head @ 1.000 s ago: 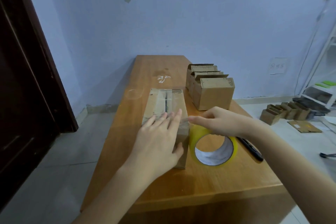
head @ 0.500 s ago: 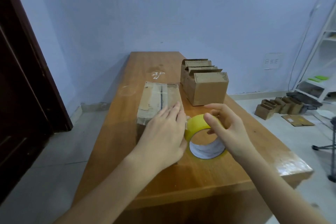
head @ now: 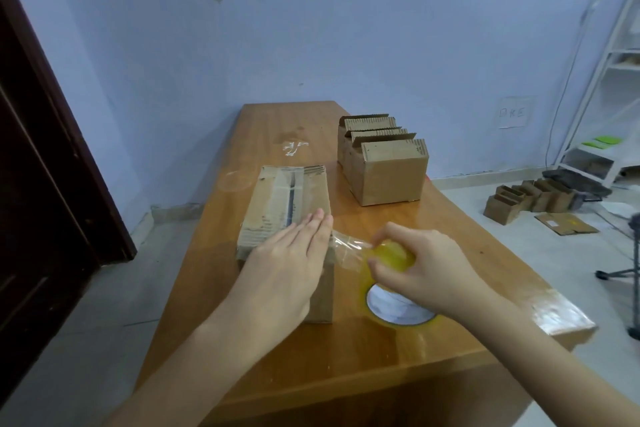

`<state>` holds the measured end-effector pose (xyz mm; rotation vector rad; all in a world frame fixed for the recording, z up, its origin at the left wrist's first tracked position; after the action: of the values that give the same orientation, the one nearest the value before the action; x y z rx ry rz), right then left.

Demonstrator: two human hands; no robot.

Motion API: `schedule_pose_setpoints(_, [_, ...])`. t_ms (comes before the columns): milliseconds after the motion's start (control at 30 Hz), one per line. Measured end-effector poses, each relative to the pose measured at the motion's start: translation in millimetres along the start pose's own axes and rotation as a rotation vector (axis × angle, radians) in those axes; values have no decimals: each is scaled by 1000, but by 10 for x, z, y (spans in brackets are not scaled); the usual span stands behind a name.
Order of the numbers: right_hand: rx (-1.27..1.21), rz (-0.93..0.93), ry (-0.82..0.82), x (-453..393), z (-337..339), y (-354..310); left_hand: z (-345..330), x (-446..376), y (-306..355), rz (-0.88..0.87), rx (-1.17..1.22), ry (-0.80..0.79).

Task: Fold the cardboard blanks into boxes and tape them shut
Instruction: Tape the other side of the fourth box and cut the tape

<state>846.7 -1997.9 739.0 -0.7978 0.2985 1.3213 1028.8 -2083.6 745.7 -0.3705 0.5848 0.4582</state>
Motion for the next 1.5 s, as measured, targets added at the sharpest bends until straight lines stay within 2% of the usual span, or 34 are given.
schedule_pose_setpoints(67, [36, 21, -100, -30, -13, 8, 7, -2, 5, 17, 25, -18])
schedule_pose_setpoints(167, [-48, -68, -357, -80, -90, -29, 27, -22, -14, 18, 47, 2])
schedule_pose_setpoints(300, [-6, -132, -536, -186, -156, -104, 42, -17, -3, 19, 44, -60])
schedule_pose_setpoints(367, [-32, -164, -618, -247, -146, -136, 72, -22, 36, -17, 4, -140])
schedule_pose_setpoints(433, [-49, -194, -669, -277, -141, -180, 106, -42, 31, -63, -9, -146])
schedule_pose_setpoints(667, [135, -45, -621, -188, -56, -276, 243, -173, 95, -87, -86, -250])
schedule_pose_setpoints(767, [268, 87, -548, -170, 0, -256, 232, -233, 155, -98, -180, -312])
schedule_pose_setpoints(867, [346, 167, -483, -171, 15, -209, 250, -253, 147, -96, -172, -302])
schedule_pose_setpoints(967, [293, 154, -439, -151, -2, -158, 290, -241, 106, -94, -141, -281])
schedule_pose_setpoints(1100, [211, 213, -357, -133, 57, -33, 289, -257, 122, -120, -207, -343])
schedule_pose_setpoints(1300, [214, 317, -394, -123, 212, 50, 309, -304, 141, -158, -233, -397])
schedule_pose_setpoints(1500, [192, 389, -471, -126, 60, -96, 324, -351, 209, -206, -327, -471])
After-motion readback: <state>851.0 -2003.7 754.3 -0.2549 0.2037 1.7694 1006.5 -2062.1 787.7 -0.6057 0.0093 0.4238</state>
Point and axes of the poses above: each hand's wrist, its own x-axis away from the middle knuckle, its own z-axis out of the back of the hand, y = z × x, the point moved 1 cm from there along -x, towards the middle knuckle, and after that the axes turned 12 degrees about y, right-handed, at the moved point
